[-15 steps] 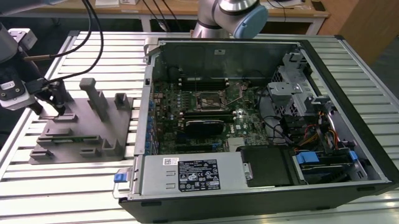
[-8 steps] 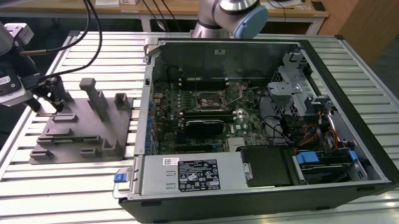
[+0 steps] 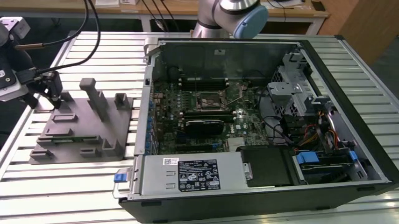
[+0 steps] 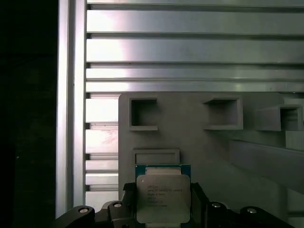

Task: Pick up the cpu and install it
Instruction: 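Pick up the cpu and move it towards the insertion slot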

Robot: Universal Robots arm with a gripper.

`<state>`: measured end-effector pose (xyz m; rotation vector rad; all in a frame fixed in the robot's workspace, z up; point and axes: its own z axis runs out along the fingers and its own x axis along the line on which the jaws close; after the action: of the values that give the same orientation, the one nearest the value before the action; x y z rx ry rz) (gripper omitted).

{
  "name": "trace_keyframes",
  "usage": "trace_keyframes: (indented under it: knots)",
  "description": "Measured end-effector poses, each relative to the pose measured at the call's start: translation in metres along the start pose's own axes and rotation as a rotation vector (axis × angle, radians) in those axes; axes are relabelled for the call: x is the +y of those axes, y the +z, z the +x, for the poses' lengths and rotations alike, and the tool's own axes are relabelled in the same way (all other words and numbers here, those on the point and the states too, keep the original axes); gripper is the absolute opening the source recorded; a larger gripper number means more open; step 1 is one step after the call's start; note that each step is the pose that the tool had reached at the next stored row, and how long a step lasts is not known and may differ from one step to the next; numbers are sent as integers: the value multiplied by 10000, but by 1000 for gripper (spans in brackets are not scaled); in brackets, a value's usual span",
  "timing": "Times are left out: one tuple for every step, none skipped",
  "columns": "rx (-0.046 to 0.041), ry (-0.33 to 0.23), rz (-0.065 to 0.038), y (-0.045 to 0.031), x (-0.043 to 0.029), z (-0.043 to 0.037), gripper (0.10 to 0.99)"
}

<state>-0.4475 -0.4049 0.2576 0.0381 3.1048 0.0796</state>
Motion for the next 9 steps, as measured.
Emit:
trace_keyframes:
  knots:
    - [-4,0,-2,-15,1,0,541]
    - [-8,0,-3,-31,2,-1,541]
    - [-13,0,-5,-46,3,-2,541]
    - [-16,-1,-6,-61,3,-2,541]
    - [-21,0,-8,-77,4,-3,541]
    - [-26,-1,-11,-93,5,-3,541]
    - [-32,-1,-15,-109,6,-4,541]
    - [-37,-1,-19,-124,7,-4,541]
    - [-42,-1,-23,-139,8,-5,541]
